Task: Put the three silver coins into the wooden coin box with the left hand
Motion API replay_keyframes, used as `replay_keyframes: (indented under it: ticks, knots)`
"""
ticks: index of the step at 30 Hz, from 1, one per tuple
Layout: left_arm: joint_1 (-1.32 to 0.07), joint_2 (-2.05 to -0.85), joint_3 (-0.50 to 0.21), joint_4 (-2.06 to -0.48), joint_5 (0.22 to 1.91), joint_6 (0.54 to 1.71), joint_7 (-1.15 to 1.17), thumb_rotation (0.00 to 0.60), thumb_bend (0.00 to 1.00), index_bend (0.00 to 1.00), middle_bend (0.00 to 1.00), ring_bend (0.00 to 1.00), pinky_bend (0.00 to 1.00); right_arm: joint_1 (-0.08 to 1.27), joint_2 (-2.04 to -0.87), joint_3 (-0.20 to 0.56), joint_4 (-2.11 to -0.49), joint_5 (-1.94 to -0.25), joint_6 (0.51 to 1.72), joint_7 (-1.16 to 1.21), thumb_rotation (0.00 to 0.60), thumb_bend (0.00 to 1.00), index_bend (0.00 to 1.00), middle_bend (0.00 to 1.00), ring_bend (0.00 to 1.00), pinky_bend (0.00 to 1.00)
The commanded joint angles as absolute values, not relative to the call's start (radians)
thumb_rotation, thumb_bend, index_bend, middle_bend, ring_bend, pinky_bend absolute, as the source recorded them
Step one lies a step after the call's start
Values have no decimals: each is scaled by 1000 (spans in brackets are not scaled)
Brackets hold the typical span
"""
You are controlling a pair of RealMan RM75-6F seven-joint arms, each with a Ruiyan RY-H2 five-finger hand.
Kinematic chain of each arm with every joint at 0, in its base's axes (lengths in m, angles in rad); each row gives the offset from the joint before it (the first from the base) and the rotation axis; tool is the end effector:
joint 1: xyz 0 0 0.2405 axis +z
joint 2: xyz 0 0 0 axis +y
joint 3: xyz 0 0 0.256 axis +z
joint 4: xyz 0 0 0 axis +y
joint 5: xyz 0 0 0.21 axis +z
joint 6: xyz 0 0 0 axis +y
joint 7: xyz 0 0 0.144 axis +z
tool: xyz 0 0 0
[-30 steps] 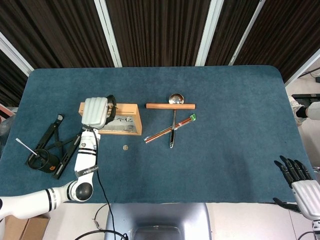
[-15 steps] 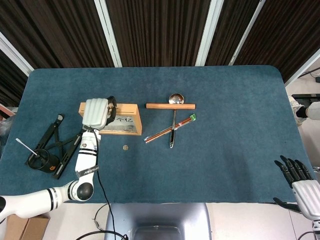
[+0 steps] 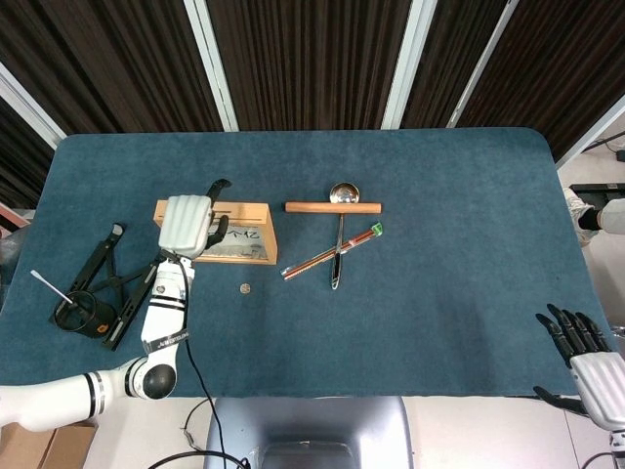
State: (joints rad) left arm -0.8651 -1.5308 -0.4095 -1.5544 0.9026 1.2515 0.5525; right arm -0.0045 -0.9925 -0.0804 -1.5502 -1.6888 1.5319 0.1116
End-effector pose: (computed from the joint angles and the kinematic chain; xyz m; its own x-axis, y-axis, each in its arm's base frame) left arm -0.0766 0.3975 0.0644 0.3227 -0.1158 0.9394 0.9185 -0.2013 -0.3403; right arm -0.3284 -0.1236 0.1838 0.4676 -0.1333 0.8738 -0.8835 -0.1011 0.4574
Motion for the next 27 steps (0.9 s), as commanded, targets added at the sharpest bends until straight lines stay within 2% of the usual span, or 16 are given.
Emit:
replay_keyframes:
  ticks: [1, 6, 9, 12, 16, 27]
  knots:
    - [-794, -1476, -339, -1703, 1050, 1318, 473, 600, 406, 322, 1000, 1000, 1000, -5, -994, -81, -1550, -1690, 1533, 110, 600, 149, 0, 0, 0, 0]
    - [-676, -1473, -159, -1796, 1256, 1396, 371, 600, 406, 378, 1000, 1000, 1000, -6, -1000, -88, -1553, -1708, 1535, 89, 600, 150, 0, 0, 0, 0]
    - [-623, -1519, -66, -1744, 1325, 1415, 340, 600, 406, 387, 1000, 1000, 1000, -7, -1003, -92, -1554, -1719, 1537, 79, 600, 149, 0, 0, 0, 0]
    - [-586, -1597, -13, -1655, 1340, 1401, 303, 600, 404, 396, 1000, 1000, 1000, -6, -1008, -96, -1554, -1728, 1534, 67, 600, 149, 0, 0, 0, 0]
    - [-574, -1702, -5, -1506, 1330, 1361, 297, 600, 401, 417, 1000, 1000, 1000, -6, -1010, -99, -1555, -1736, 1537, 62, 600, 149, 0, 0, 0, 0]
    - [-598, -1907, -111, -1208, 1256, 1286, 398, 600, 408, 424, 1000, 1000, 1000, -4, -1002, -96, -1549, -1730, 1540, 90, 600, 149, 0, 0, 0, 0]
